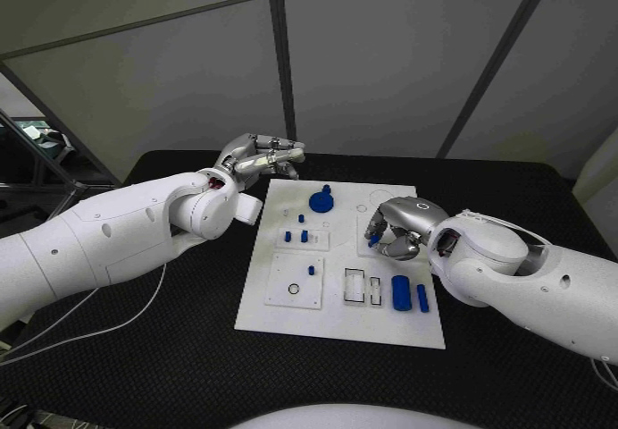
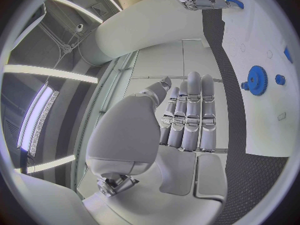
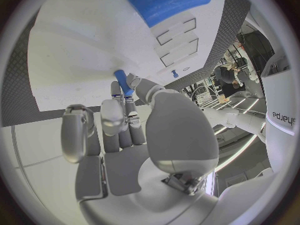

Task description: Assemble the parts on the task board

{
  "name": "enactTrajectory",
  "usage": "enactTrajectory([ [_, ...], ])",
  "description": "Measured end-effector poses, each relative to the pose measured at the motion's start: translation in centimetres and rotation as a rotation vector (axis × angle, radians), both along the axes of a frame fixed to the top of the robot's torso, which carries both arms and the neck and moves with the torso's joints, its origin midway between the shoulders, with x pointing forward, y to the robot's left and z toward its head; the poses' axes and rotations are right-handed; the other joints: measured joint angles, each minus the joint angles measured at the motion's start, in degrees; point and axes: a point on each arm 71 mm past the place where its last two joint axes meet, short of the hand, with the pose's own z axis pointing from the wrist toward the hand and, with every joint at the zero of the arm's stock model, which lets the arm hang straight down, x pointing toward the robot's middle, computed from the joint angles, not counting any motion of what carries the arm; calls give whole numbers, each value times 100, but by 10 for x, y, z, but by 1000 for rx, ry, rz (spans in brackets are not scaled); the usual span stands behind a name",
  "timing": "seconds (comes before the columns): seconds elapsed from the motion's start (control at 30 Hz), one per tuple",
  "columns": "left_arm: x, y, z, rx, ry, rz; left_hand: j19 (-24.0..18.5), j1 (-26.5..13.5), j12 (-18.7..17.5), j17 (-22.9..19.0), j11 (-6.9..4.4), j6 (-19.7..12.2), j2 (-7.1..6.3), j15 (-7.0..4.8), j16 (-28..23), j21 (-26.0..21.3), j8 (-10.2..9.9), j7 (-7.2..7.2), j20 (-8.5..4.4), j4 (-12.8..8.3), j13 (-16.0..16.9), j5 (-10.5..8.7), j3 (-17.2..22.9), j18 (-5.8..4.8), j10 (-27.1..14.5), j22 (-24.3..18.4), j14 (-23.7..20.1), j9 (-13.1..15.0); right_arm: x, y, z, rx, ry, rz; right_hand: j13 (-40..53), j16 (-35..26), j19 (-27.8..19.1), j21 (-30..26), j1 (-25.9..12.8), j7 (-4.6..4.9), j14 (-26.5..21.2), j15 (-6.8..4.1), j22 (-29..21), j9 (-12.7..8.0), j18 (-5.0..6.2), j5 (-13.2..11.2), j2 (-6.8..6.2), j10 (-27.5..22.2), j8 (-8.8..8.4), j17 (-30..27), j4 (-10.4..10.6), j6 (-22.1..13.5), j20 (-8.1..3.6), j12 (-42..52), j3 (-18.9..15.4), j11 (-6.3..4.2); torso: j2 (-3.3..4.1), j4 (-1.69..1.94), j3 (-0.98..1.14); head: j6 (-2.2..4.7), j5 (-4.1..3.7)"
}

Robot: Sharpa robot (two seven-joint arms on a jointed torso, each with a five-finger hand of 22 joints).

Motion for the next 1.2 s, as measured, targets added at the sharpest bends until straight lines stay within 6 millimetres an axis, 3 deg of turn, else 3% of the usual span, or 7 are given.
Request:
enactTrajectory([
  [0.1, 0, 0, 0, 0, 0, 0, 0, 0, 0, 0, 0, 0, 0, 0, 0, 0, 0, 0, 0, 0, 0, 0, 0, 1, 0, 0, 0, 0, 0, 0, 1, 6, -13, -1, 34, 39, -9, 95, 3, -42, -2, -61, 0, 33, 0, -15, 30, 143, 41, 42, -13, 126, -50, 28, 13, -59, -1, 0, 0, -5, -2],
  [0.43, 0, 0, 0, 1, 1, 1, 0, 0, 0, 1, 0, 0, 0, 0, 0, 0, 0, 0, 0, 0, 0, 0, 0, 0, 0, -6, 0, -5, -8, -3, 10, 53, -75, 5, 64, 67, 1, 155, 100, -68, 18, -80, 0, 43, 0, -48, 125, 152, 64, 84, -63, 177, -82, 39, 58, -50, -8, -1, 1, -9, 5],
  [0.7, 1, 0, -1, 1, 2, 1, 0, 0, 0, 1, 0, 0, 0, 0, 0, 0, 0, 0, 0, 0, 0, 0, 0, 0, 0, -5, 0, -5, -20, 8, 35, 135, -129, 47, 62, 67, 1, 155, 100, -69, -2, -100, 0, 46, 0, -49, 125, 164, 64, 83, -92, 176, -82, 37, 66, -38, -10, -1, 0, 16, 10],
  [0.97, 1, -3, -1, -1, 3, -3, 0, 0, 0, 1, 0, 0, 0, 0, -22, 0, 0, 0, 0, 0, 0, 0, 0, 0, 0, -12, 0, -4, -38, 53, 47, 228, -132, 156, 57, 67, 1, 155, 100, -71, -2, -100, 0, 69, -1, -24, 125, 173, 58, 64, -107, 173, -82, 11, 67, -29, -9, 4, -9, 8, 49],
  [1.2, 2, -6, -2, -5, 3, -11, 0, 0, 0, 2, 0, 0, 0, 0, -22, -23, 0, 0, 0, -16, 0, 0, -16, 0, 0, -18, 0, -4, -54, 94, 29, 259, -69, 252, 58, 67, -20, 155, 101, -79, -3, -100, 0, 74, -1, -23, 125, 173, 48, 37, -122, 165, -102, -11, 82, -30, -5, 15, -13, -16, 98],
])
